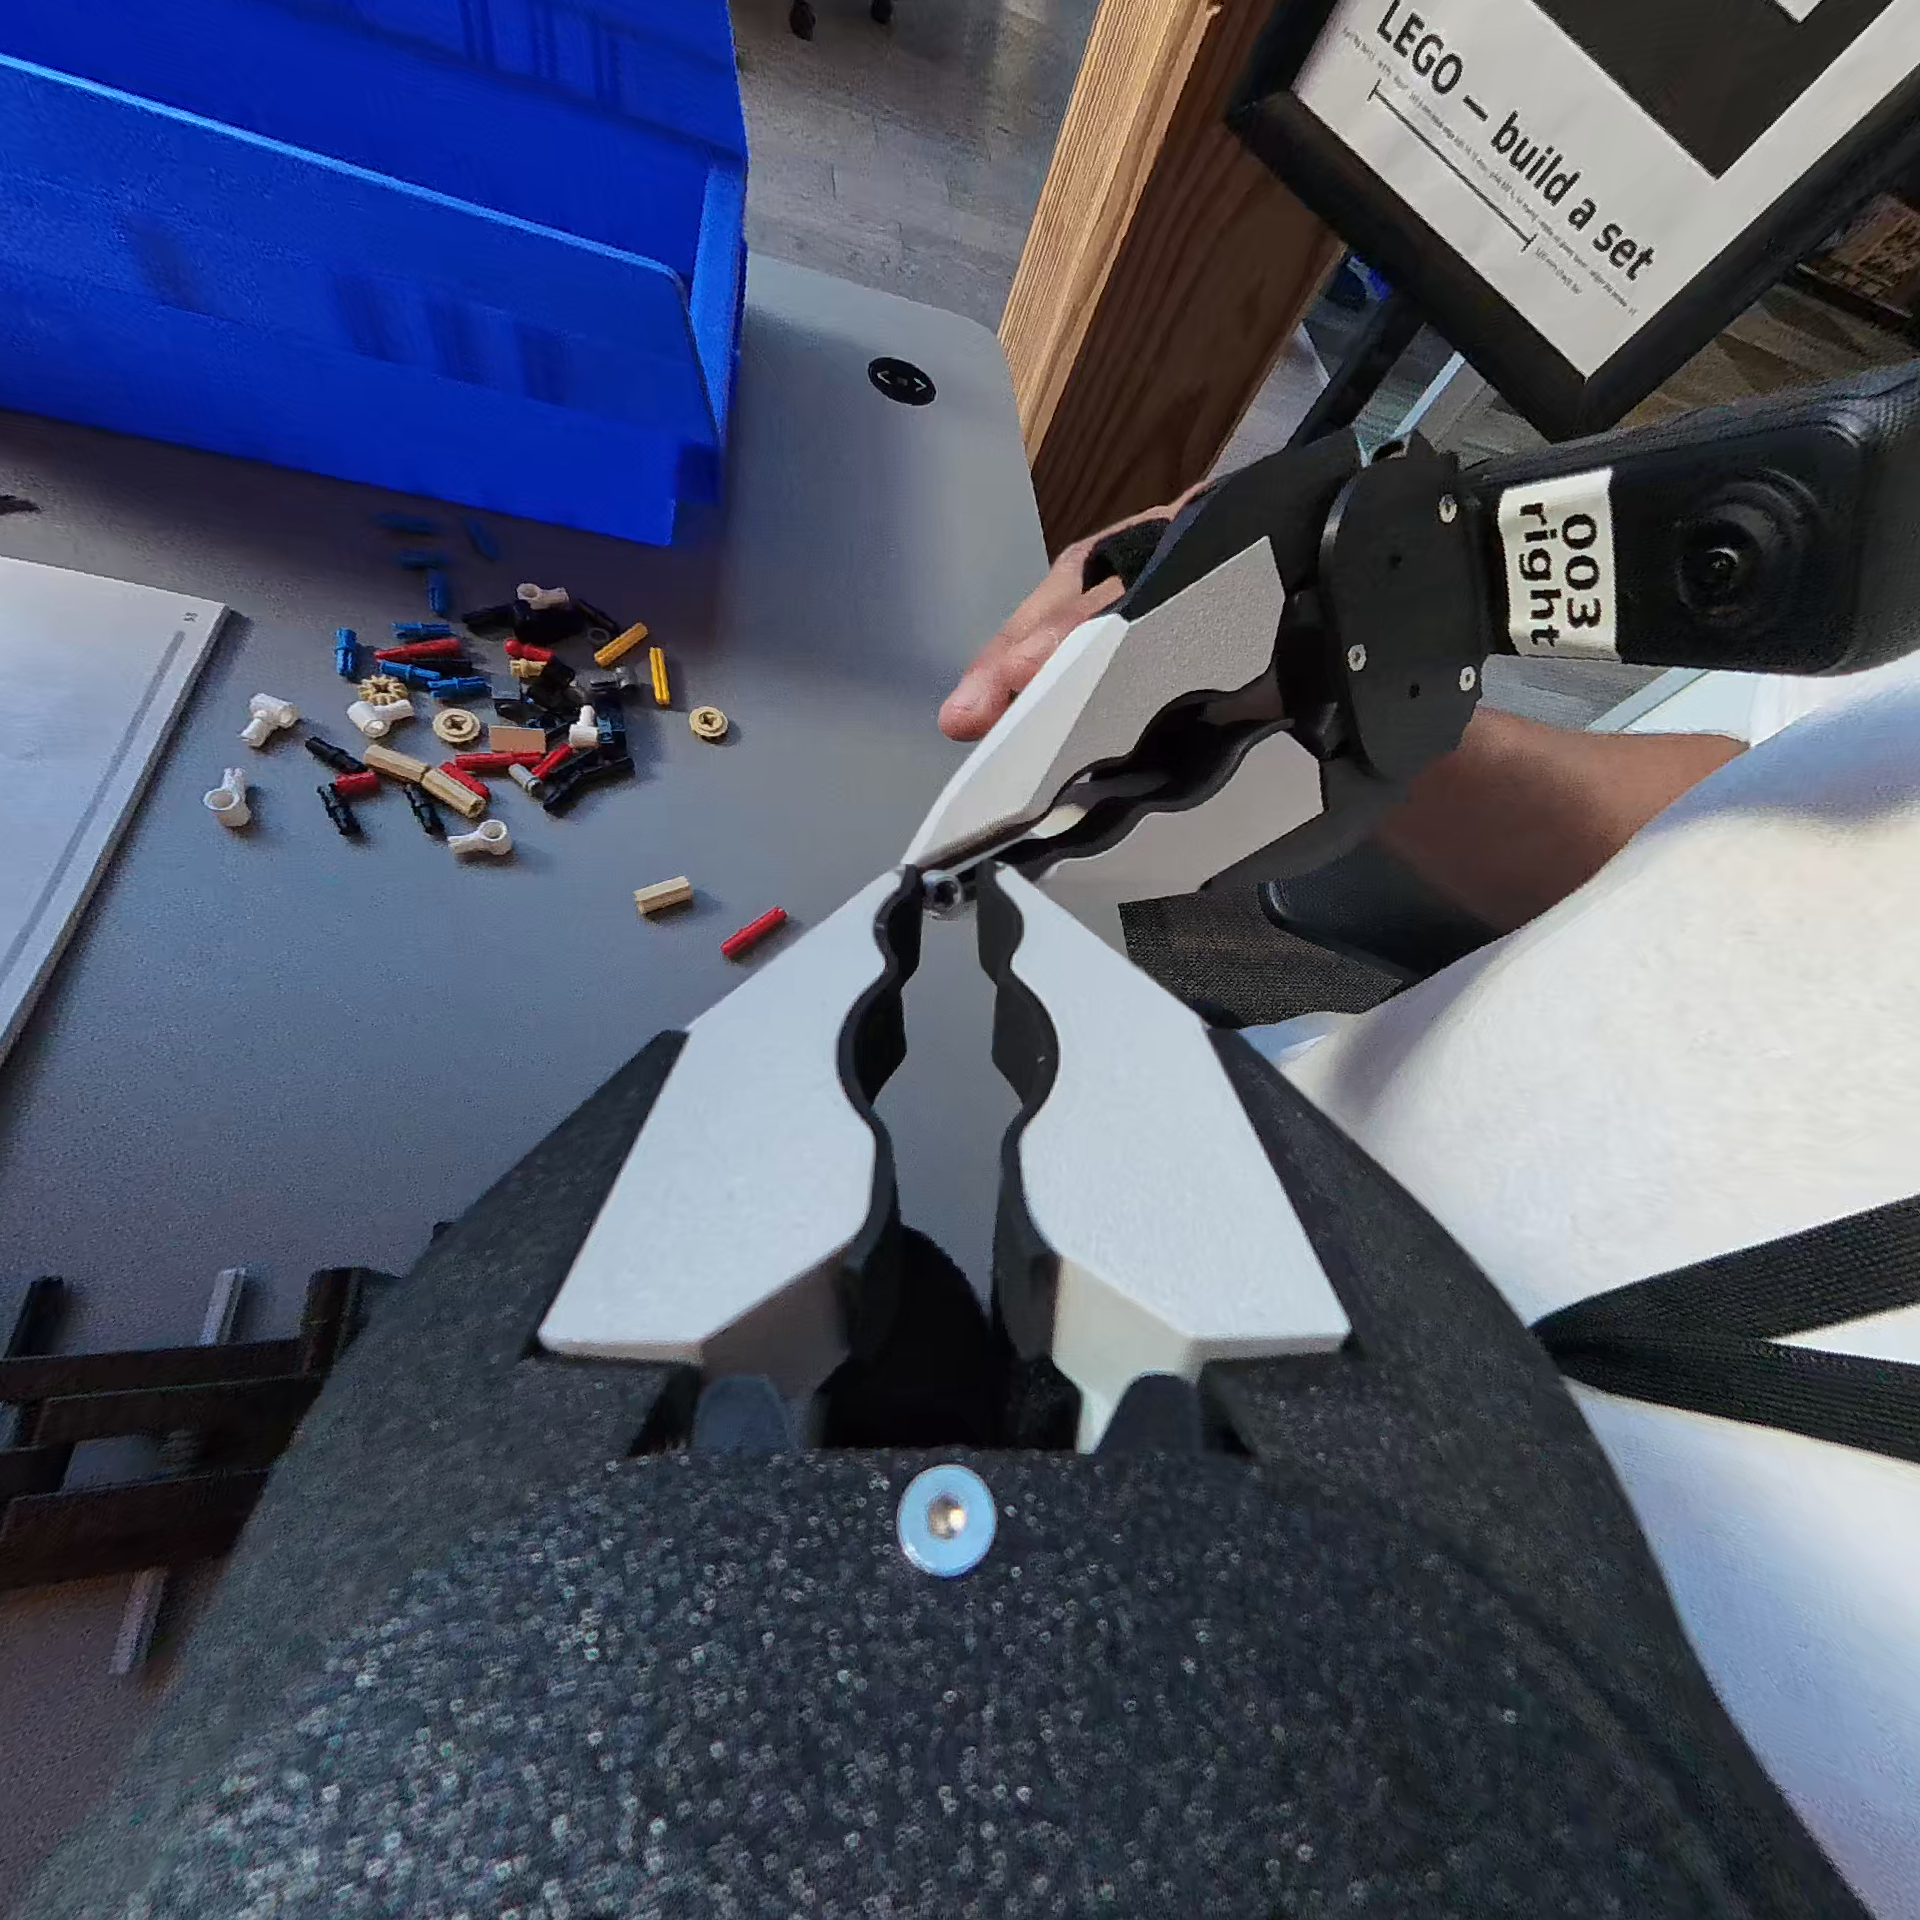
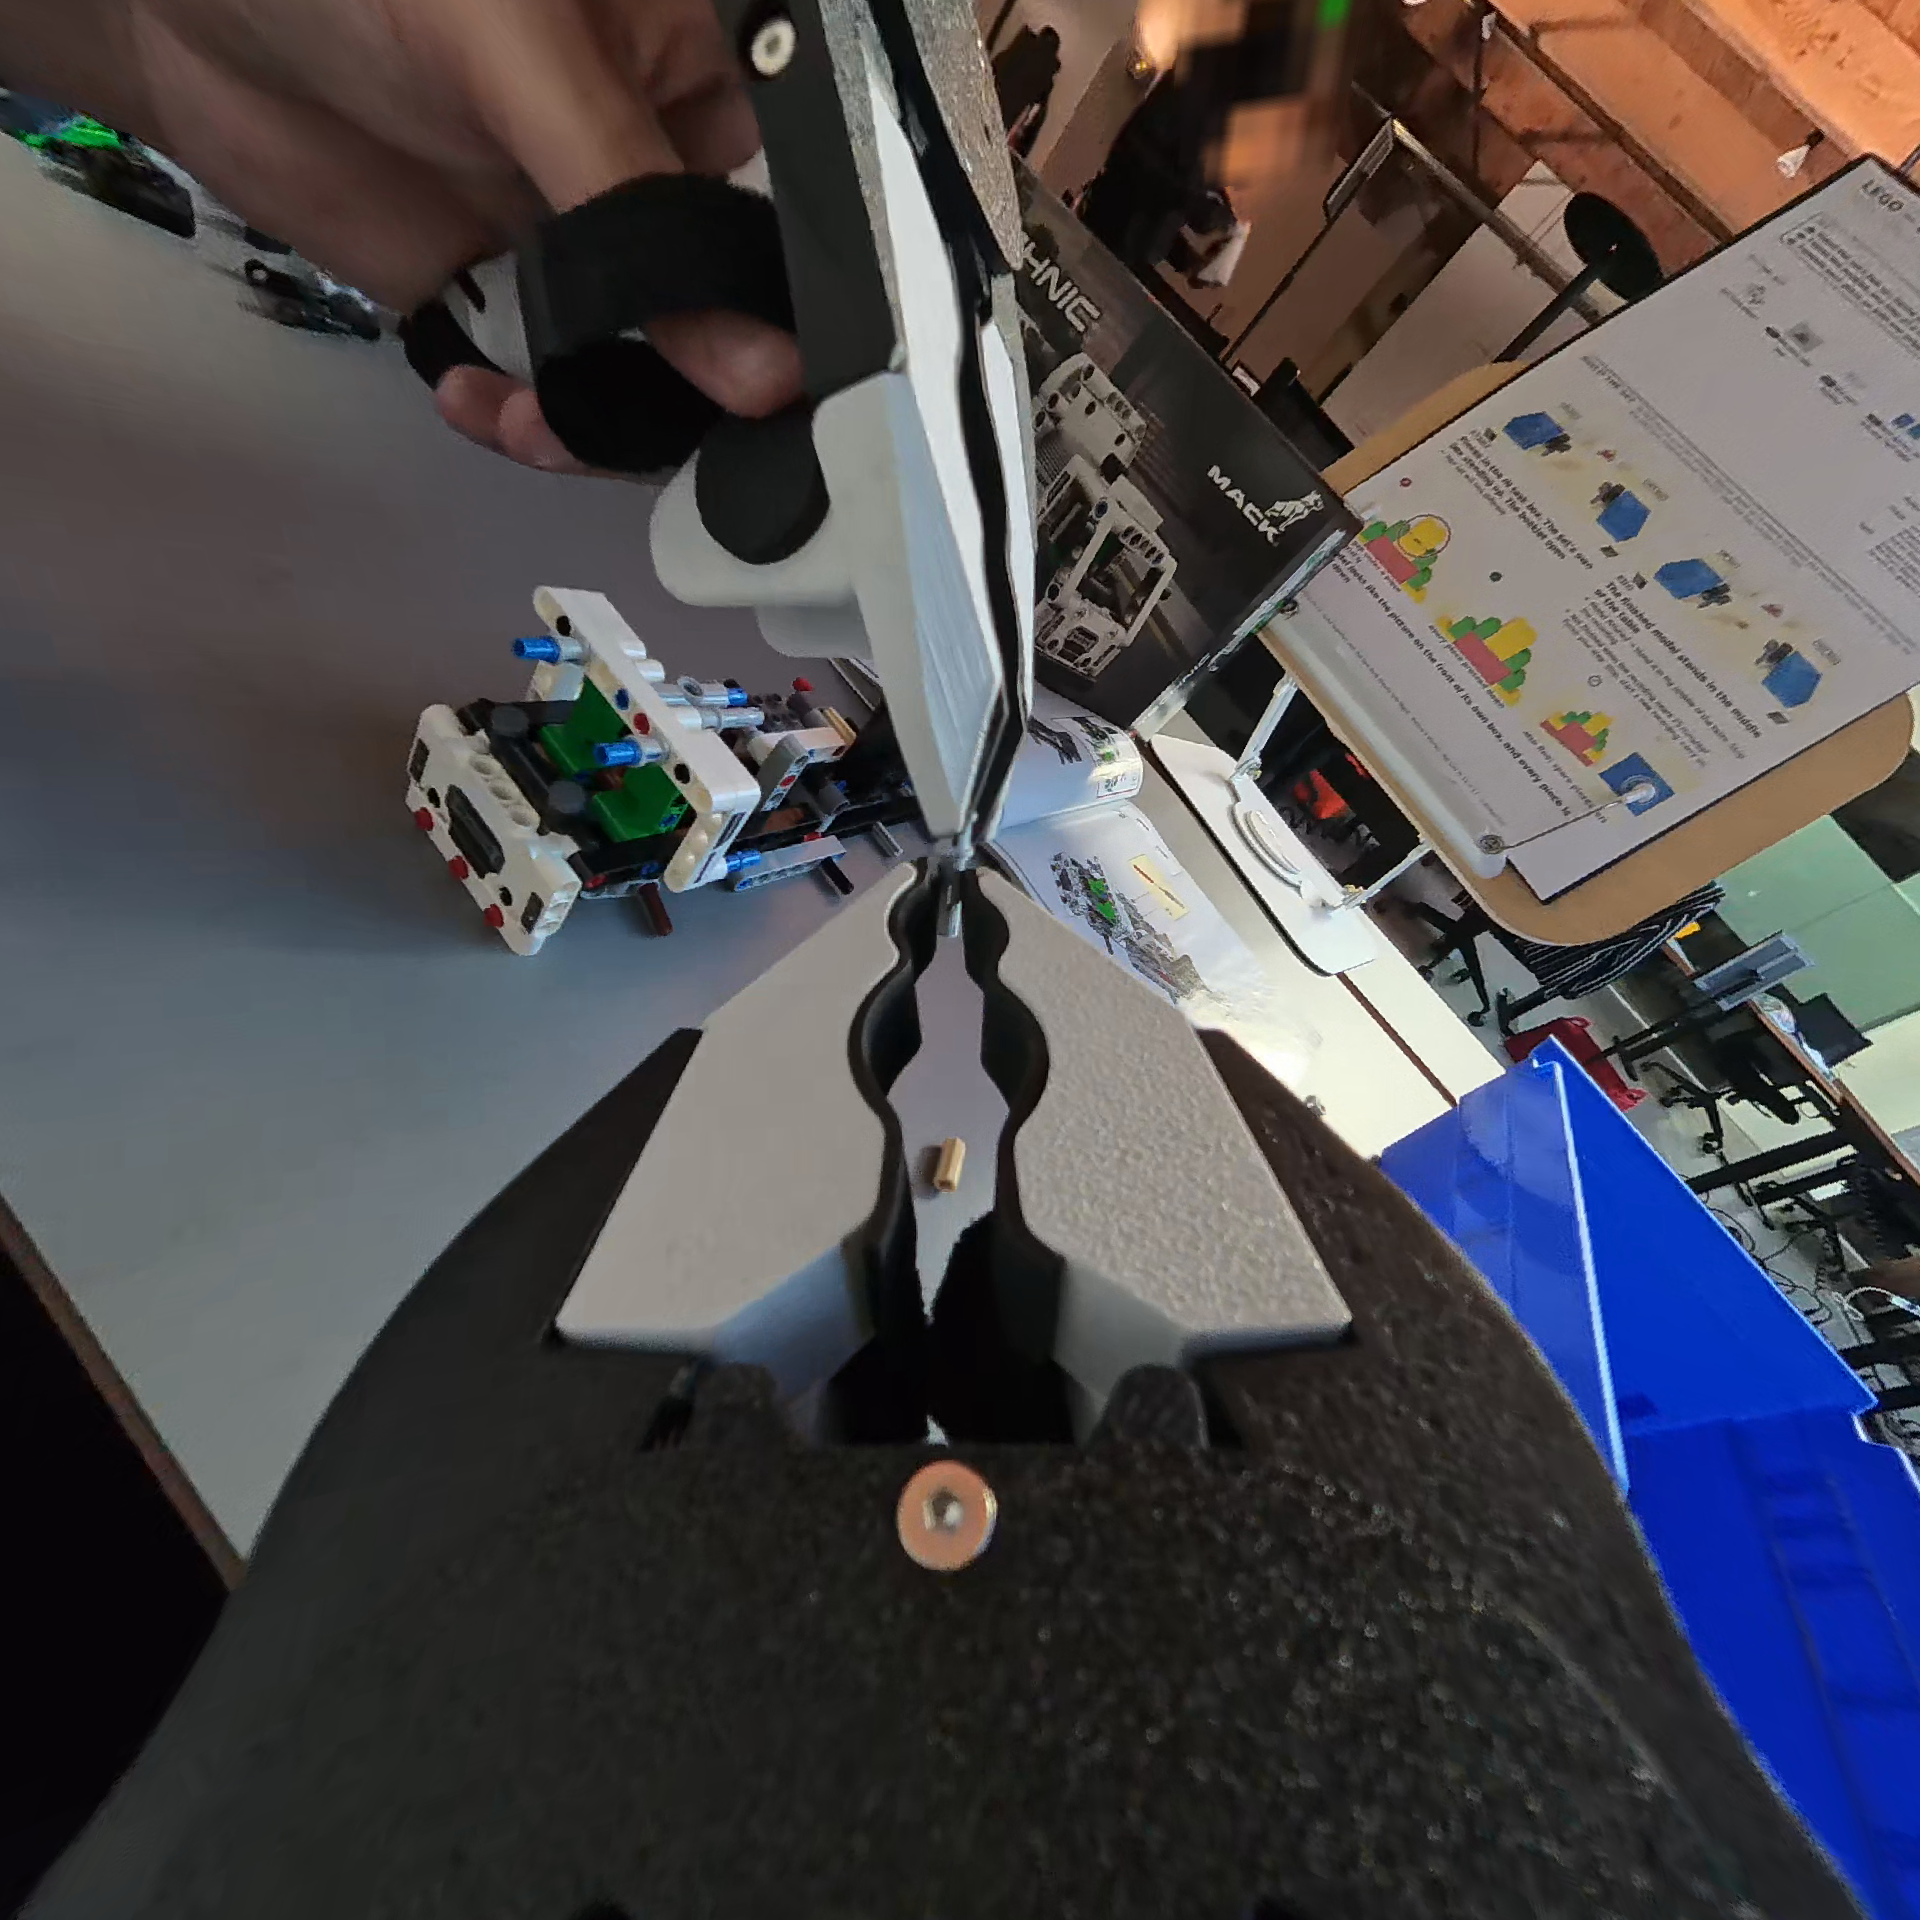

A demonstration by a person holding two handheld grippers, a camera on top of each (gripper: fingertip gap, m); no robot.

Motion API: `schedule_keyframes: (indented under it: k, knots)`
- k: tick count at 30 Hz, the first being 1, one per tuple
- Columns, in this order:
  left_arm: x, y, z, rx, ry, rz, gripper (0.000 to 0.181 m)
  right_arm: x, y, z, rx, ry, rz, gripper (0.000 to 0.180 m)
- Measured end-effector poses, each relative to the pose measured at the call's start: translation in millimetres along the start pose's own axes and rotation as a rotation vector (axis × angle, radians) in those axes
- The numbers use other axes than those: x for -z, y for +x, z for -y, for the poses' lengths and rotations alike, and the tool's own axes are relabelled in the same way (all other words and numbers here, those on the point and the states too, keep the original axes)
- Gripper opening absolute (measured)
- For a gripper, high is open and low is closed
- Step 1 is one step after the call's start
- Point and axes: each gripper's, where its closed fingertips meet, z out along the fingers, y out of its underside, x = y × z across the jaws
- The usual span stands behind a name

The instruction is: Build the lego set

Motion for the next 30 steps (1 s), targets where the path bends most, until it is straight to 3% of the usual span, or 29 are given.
schedule_keyframes:
  k: [6, 10, 16, 21, 24, 27, 30]
  knots:
    - [-1.1, 0.5, -2.8, -0.006, -0.023, 0.028, 0.004, 1.5, -3.3, -1.2, -0.087, -0.002, -0.008, 0.003]
    - [-4.5, 4.4, -0.6, 0.042, 0.013, -0.008, 0.004, 1.0, -3.8, -1.3, -0.054, -0.033, -0.039, 0.015]
    - [-10.9, 6.2, -4.0, 0.105, 0.044, -0.033, 0.004, 3.6, -5.1, -5.1, -0.071, -0.064, -0.039, 0.005]
    - [0.7, 1.6, 4.4, 0.004, 0.06, 0.023, 0.009, 20.2, 2.6, -32.1, -0.079, -0.147, -0.066, 0.005]
    - [-2.2, -14.8, -2.1, -0.171, -0.09, 0.093, 0.032, 35.7, 9.3, -49.3, -0.121, -0.172, -0.098, 0.005]
    - [-16.5, -39.3, -16.6, -0.374, -0.339, 0.138, 0.012, 44.8, 7.2, -58.0, -0.172, -0.172, -0.124, 0.005]
    - [-36.7, -55.8, -25.5, -0.566, -0.533, 0.096, 0.008, 49.4, 1.7, -61.5, -0.192, -0.159, -0.154, 0.005]
